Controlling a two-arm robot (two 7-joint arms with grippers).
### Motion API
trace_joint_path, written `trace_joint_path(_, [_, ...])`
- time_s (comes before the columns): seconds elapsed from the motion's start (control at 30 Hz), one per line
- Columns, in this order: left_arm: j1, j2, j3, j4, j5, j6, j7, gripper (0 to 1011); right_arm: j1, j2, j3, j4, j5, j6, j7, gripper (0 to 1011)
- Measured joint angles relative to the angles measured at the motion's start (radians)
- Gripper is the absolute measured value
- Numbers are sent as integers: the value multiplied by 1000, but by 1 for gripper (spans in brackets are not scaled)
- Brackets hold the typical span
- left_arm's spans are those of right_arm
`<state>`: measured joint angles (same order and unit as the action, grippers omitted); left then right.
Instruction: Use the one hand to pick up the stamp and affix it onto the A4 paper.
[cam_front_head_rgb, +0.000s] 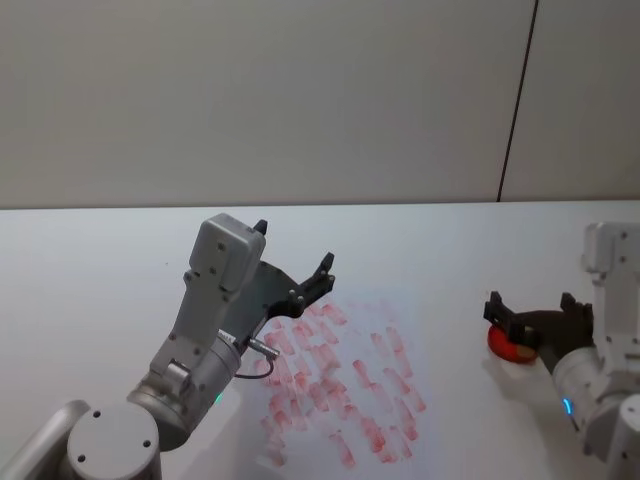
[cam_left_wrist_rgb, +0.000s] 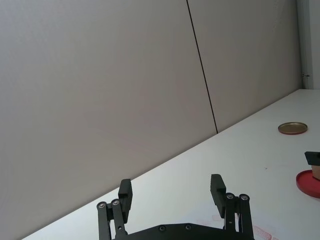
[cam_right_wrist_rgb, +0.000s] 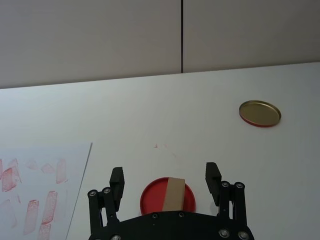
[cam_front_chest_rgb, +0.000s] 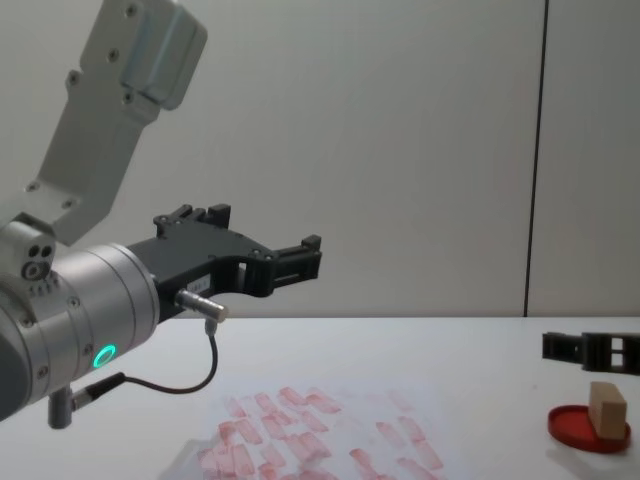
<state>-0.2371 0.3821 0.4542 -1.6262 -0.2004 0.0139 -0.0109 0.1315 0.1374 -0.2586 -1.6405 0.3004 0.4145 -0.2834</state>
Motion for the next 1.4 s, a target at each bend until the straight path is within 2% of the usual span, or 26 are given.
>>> trace_joint_path(0.5, [0,0,0,0,0,0,0,993,42,-53,-4,27,-9,102,-63,1001])
trace_joint_path(1.07, [0,0,0,0,0,0,0,993,63,-83,7,49,-9,180,-94,994])
trace_joint_path(1.17, [0,0,0,0,0,0,0,993,65,-86,9,53,-7,186,-96,941])
trace_joint_path(1.4, [0,0,0,0,0,0,0,993,73,-94,15,69,-7,200,-96,729])
